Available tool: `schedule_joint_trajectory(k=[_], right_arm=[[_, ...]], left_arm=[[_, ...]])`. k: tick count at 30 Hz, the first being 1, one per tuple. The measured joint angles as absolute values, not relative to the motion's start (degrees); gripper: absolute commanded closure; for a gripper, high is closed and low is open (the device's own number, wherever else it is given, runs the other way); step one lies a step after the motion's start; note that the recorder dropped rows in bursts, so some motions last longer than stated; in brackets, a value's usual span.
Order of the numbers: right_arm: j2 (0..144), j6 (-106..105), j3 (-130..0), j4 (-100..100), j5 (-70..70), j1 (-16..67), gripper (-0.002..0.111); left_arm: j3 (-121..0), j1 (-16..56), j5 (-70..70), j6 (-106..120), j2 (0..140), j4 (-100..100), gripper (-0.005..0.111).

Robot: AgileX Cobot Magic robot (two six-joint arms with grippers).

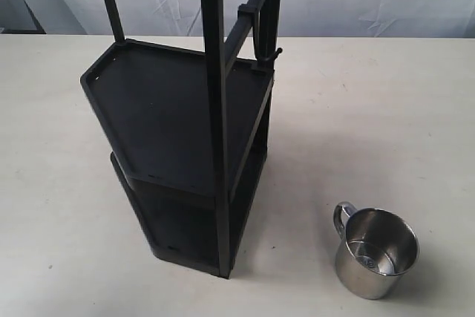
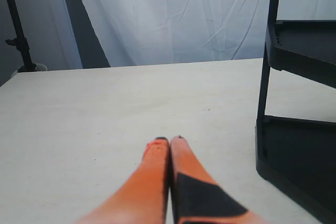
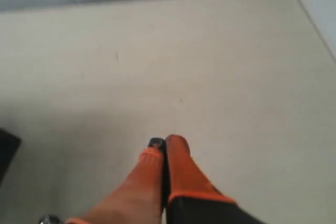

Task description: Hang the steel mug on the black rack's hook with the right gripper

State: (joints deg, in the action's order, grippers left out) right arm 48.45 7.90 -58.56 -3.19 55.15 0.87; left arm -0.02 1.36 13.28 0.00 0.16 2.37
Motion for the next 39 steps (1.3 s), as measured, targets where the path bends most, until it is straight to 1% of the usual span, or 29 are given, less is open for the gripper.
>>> schedule_joint_trajectory(k=[1, 5, 6, 8, 10, 13, 14, 15, 20, 25, 28, 34, 39], right_arm=[[53.73, 7.67, -60.19, -3.21, 60.77, 0.87, 0.109], [63.41, 6.81, -60.87, -0.61, 68.55, 0.87, 0.109], [65.16, 6.66, -60.87, 0.00, 69.07, 0.87, 0.108], [68.90, 5.96, -60.87, 0.33, 69.43, 0.87, 0.102], [71.56, 5.15, -60.87, 0.68, 69.56, 0.87, 0.089], [74.22, 3.43, -60.87, 3.01, 69.67, 0.87, 0.063], [74.73, 2.60, -60.71, 4.33, 69.67, 0.87, 0.057], [75.12, 1.73, -60.06, 6.11, 69.67, 0.87, 0.055], [75.54, 0.00, -52.56, 13.41, 67.54, 1.17, 0.056], [75.63, 0.00, -42.97, 16.19, 62.05, 4.08, 0.056], [75.63, 0.00, -39.60, 18.00, 58.68, 6.45, 0.056], [75.63, 0.00, -38.25, 18.52, 54.39, 9.79, 0.056], [75.63, 0.00, -38.25, 18.52, 50.87, 10.41, 0.056]], left_arm=[[-0.02, 1.36, 13.28, 0.00, 0.16, 2.37, 0.105], [-0.02, 1.36, 13.28, 0.00, 0.16, 2.37, 0.105], [-0.02, 1.36, 13.28, 0.00, 0.16, 2.37, 0.105], [-0.02, 1.36, 13.28, 0.00, 0.16, 2.37, 0.105], [-0.02, 1.36, 13.28, 0.00, 0.16, 2.37, 0.105], [-0.02, 1.36, 13.28, 0.00, 0.16, 2.37, 0.105], [-0.02, 1.36, 13.28, 0.00, 0.16, 2.37, 0.105], [-0.02, 1.36, 13.28, 0.00, 0.16, 2.37, 0.105], [-0.02, 1.36, 13.28, 0.00, 0.16, 2.37, 0.105], [-0.02, 1.36, 13.28, 0.00, 0.16, 2.37, 0.105], [-0.02, 1.36, 13.28, 0.00, 0.16, 2.37, 0.105], [-0.02, 1.36, 13.28, 0.00, 0.16, 2.37, 0.105], [-0.02, 1.36, 13.28, 0.00, 0.16, 2.37, 0.105]])
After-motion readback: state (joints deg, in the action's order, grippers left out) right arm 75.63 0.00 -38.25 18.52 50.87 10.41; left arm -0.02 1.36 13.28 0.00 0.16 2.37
